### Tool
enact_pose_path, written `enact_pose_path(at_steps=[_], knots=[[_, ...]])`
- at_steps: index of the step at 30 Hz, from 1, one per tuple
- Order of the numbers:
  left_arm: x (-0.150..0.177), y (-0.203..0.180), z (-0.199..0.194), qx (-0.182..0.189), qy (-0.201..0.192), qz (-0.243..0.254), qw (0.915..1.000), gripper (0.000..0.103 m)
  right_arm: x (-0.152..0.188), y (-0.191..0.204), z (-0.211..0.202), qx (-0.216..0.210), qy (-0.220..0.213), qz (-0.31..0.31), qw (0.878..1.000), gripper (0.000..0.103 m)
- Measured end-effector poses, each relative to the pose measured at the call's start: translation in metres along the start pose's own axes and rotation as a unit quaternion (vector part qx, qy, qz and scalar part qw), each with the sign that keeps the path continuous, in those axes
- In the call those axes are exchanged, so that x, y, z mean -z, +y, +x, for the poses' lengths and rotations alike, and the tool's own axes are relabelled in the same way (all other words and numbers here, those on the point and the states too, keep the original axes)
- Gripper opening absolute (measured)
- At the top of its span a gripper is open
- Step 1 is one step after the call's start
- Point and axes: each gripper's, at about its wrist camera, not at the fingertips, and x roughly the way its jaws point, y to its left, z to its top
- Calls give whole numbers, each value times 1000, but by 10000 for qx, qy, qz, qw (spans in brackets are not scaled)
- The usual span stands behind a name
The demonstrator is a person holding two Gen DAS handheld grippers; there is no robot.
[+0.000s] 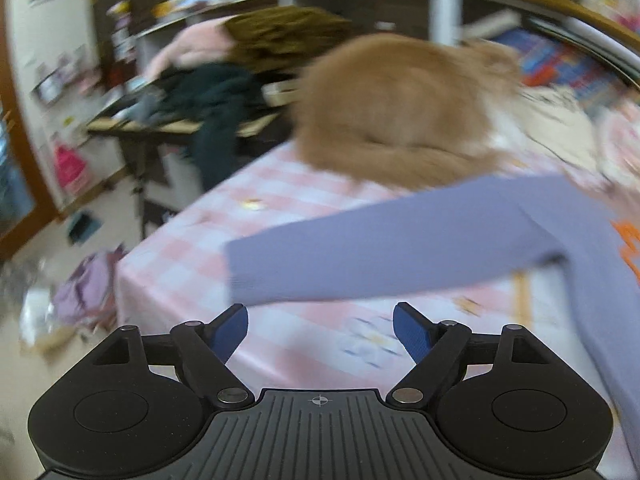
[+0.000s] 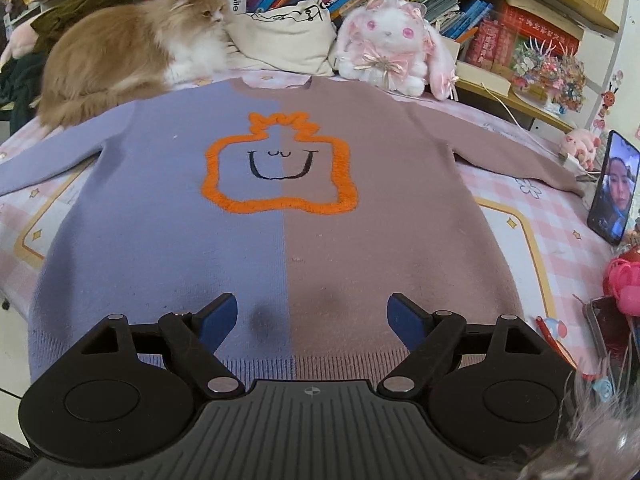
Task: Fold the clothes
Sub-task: 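Grasp the lavender sleeve cuff with the left gripper and lift it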
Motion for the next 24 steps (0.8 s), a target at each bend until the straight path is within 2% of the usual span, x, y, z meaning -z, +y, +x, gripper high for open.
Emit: enact_pose_path(at_steps=[2,6,9,12,18,24], knots=[[-4,14,10,-30,33,-289,9996,82,1,0,-1,60,31,26,10000,81],[-10,34,28,150,127,-935,9954,82,2,-2,-4,176,66,56,9998,81],[-9,44,34,308,138,-1621,9862,82,3,-2,-5,250,61,32,9997,81],[-9,45,35,614,69,-2107,9756,82,4,-2,-6,307,82,29,9995,81],[-12,35,42,1208,118,-2579,9585,81,7,-7,-6,396,166,143,9990,81],[-17,21,50,1503,249,-2683,9512,81,9,-12,-5,427,240,209,9986,81]])
